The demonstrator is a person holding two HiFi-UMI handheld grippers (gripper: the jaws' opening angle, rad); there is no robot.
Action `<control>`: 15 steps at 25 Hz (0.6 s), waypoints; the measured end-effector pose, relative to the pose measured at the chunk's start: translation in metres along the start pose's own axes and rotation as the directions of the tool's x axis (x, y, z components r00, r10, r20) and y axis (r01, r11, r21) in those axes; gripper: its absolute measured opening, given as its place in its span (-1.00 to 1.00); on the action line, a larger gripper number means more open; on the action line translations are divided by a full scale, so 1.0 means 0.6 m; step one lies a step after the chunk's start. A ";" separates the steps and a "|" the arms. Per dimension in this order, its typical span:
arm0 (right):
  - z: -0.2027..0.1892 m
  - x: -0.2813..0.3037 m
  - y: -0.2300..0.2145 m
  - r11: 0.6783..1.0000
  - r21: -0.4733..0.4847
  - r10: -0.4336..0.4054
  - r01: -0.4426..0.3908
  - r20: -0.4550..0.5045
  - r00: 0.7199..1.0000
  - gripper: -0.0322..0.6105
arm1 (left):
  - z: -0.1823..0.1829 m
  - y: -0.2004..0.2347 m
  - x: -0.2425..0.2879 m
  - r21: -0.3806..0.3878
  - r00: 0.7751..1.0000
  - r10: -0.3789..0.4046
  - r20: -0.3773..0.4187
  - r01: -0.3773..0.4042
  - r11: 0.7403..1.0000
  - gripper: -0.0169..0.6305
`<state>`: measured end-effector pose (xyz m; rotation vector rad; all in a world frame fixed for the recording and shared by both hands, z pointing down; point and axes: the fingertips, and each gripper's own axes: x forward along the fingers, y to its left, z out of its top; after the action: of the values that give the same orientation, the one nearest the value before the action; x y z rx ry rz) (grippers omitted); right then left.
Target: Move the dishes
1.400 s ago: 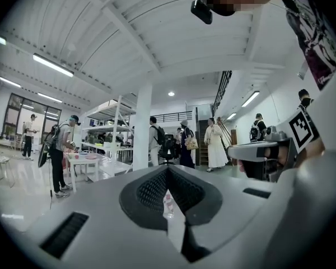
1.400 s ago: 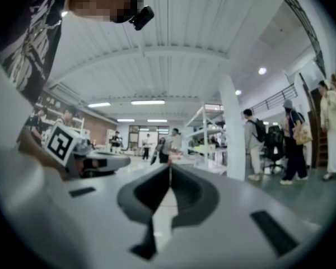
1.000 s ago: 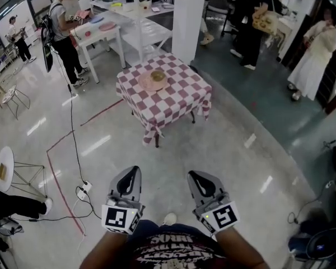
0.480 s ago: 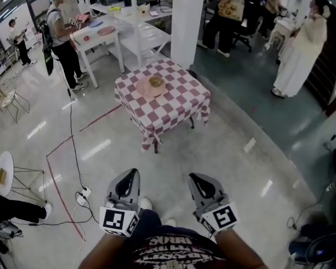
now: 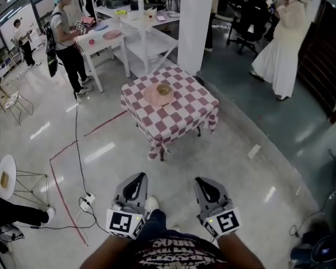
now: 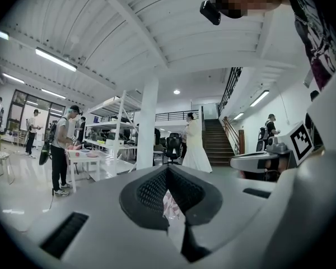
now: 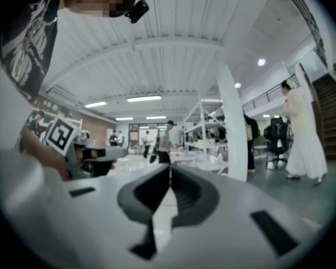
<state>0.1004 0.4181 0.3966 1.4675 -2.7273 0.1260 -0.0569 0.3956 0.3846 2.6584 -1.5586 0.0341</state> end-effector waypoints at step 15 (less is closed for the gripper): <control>-0.020 0.115 -0.040 0.999 0.027 -0.022 0.023 -0.022 1.000 -0.79 | -0.038 0.101 0.067 -0.023 0.998 0.030 -0.050 -0.031 0.999 -0.86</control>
<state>0.0822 0.3488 0.4150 1.4940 -2.7015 0.1777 -0.0900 0.3322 0.4115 2.5954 -1.5744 0.0823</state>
